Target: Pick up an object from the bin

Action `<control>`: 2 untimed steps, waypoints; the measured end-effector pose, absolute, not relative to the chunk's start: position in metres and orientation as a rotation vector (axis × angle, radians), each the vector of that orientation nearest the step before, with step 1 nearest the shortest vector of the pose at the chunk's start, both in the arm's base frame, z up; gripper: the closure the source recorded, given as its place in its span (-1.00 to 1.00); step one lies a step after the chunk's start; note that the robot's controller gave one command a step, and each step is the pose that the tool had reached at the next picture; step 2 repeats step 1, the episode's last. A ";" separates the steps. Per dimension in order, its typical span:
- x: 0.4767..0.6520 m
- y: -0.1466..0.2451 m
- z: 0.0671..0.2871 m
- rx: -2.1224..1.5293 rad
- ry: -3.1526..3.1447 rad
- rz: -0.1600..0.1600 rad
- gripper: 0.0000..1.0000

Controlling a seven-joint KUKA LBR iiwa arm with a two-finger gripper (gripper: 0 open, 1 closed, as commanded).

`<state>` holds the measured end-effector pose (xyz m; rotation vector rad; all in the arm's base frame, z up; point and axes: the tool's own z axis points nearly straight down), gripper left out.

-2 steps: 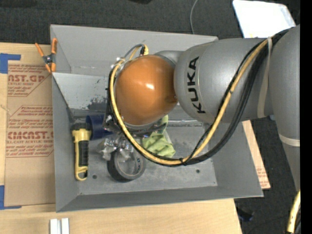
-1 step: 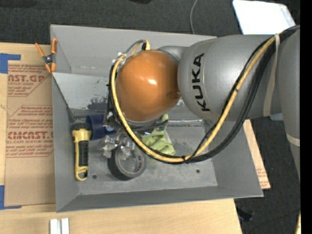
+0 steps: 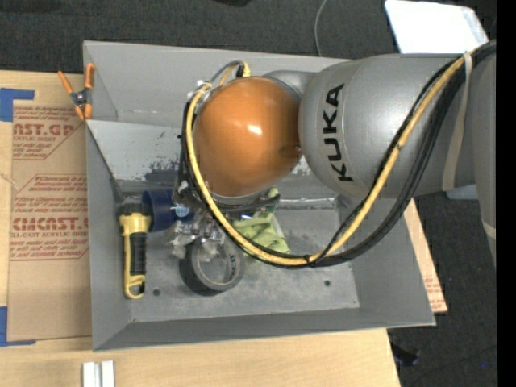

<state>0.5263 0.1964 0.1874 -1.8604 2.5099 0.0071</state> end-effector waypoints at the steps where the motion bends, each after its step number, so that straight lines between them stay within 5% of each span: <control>1: 0.526 0.197 0.194 -1.858 2.510 0.008 1.00; 2: 0.526 0.197 0.194 -1.858 2.510 0.008 1.00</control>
Offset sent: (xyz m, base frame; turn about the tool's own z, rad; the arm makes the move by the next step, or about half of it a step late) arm 0.0001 0.0006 0.0317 0.0010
